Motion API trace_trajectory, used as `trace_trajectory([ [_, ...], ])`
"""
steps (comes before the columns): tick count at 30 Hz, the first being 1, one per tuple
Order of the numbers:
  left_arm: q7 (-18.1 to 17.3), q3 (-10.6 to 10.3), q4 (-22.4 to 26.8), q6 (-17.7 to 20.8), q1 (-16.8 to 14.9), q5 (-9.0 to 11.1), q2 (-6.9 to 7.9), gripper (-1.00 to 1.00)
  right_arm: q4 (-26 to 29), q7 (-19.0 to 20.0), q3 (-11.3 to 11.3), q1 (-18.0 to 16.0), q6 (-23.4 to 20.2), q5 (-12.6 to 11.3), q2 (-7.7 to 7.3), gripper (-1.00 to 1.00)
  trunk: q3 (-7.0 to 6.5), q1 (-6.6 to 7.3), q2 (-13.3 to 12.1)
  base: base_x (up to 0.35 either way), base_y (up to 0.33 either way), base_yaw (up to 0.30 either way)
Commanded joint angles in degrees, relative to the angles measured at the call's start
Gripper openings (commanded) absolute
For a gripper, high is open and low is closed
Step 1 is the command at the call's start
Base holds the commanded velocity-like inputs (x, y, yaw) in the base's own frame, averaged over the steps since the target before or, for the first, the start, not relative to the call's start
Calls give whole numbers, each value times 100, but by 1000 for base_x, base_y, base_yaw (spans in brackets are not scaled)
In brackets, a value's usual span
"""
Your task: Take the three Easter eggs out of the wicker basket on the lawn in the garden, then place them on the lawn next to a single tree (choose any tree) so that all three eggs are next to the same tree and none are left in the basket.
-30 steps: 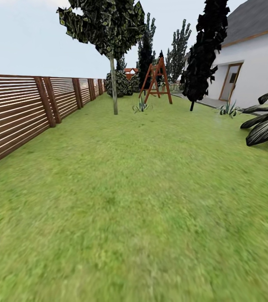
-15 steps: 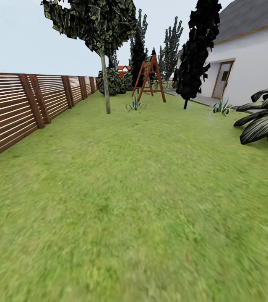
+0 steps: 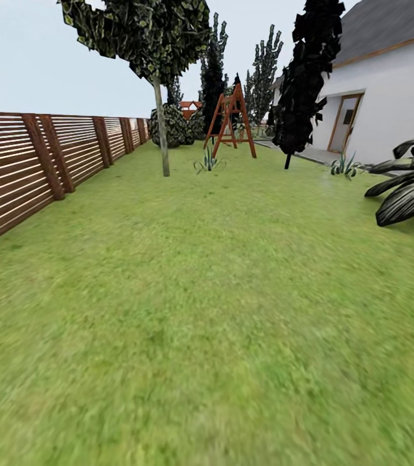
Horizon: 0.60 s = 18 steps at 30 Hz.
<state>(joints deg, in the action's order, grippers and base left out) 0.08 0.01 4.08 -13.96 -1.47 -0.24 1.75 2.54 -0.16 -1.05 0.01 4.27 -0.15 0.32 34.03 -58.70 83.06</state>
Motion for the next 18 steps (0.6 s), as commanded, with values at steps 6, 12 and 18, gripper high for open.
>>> trace_trajectory([
  [6,1,-1,-4,-20,-3,-3,1,100,1,-2,-13,1,16,-2,3,100,4,-3,2,336,0,0],
  [12,1,-1,-4,-20,-3,-3,1,100,-3,-2,-10,0,25,-3,6,100,4,-3,2,336,0,0],
  [18,1,-1,-4,-20,-3,-3,1,100,-41,-2,-10,0,16,-4,10,100,4,-3,2,336,0,0],
])
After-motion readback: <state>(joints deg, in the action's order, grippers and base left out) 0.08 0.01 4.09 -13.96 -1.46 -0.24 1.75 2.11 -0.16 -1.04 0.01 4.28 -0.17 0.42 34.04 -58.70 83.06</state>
